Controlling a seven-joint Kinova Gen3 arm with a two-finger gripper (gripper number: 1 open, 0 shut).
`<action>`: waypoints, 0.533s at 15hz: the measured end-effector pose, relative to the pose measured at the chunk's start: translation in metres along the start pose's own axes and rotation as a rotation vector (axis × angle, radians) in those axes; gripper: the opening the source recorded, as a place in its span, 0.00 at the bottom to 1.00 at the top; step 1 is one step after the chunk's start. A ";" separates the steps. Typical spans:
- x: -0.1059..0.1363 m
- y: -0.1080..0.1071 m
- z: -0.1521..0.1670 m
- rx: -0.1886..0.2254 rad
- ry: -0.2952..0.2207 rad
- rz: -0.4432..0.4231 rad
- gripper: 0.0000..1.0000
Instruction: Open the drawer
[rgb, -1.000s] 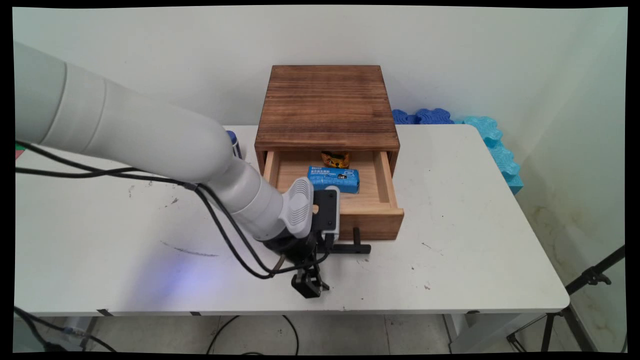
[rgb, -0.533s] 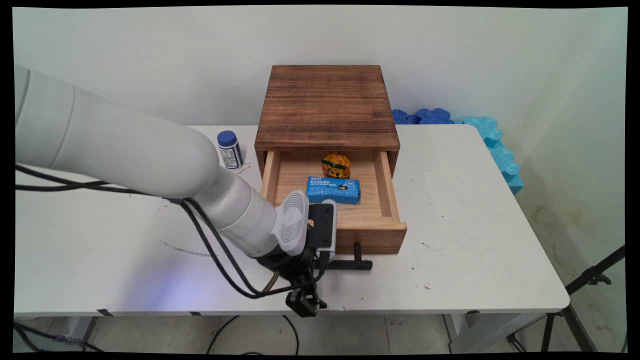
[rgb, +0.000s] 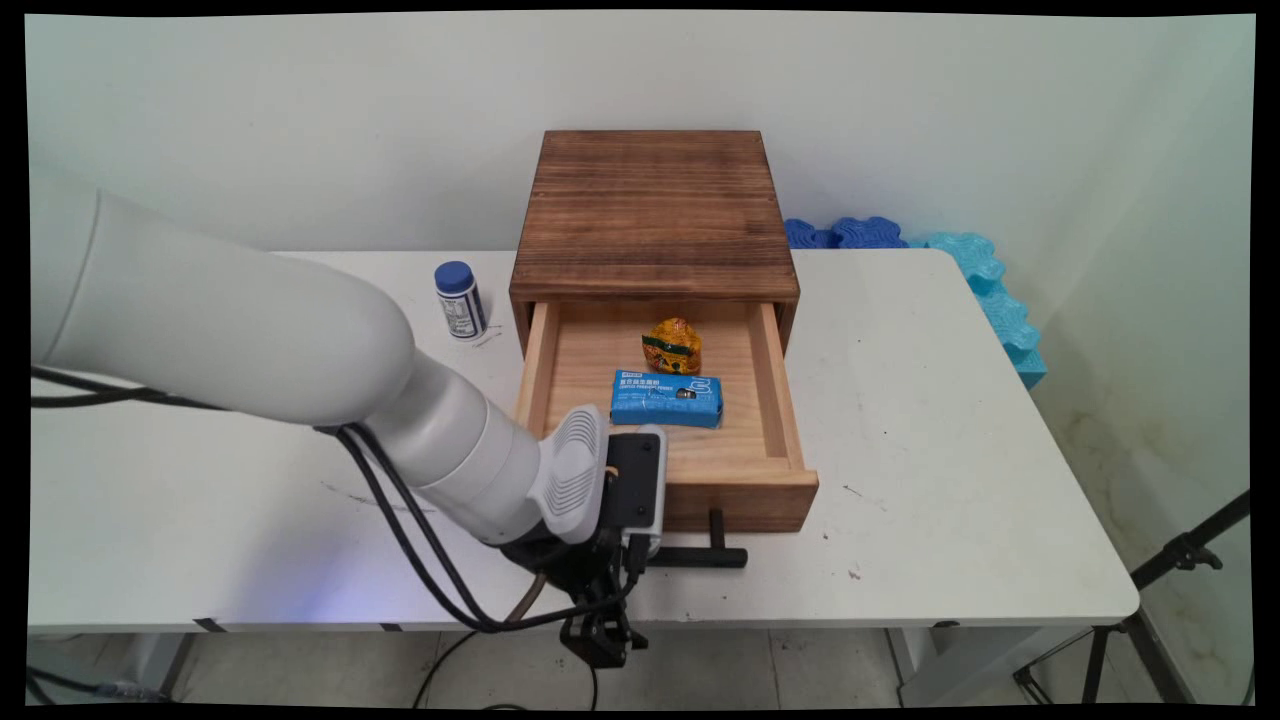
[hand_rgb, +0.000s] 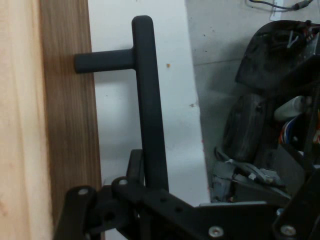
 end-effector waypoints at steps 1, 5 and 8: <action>0.000 0.002 0.000 -0.003 0.000 0.000 1.00; -0.002 0.011 -0.001 -0.015 0.002 -0.005 1.00; -0.003 0.016 -0.001 -0.022 0.004 -0.008 1.00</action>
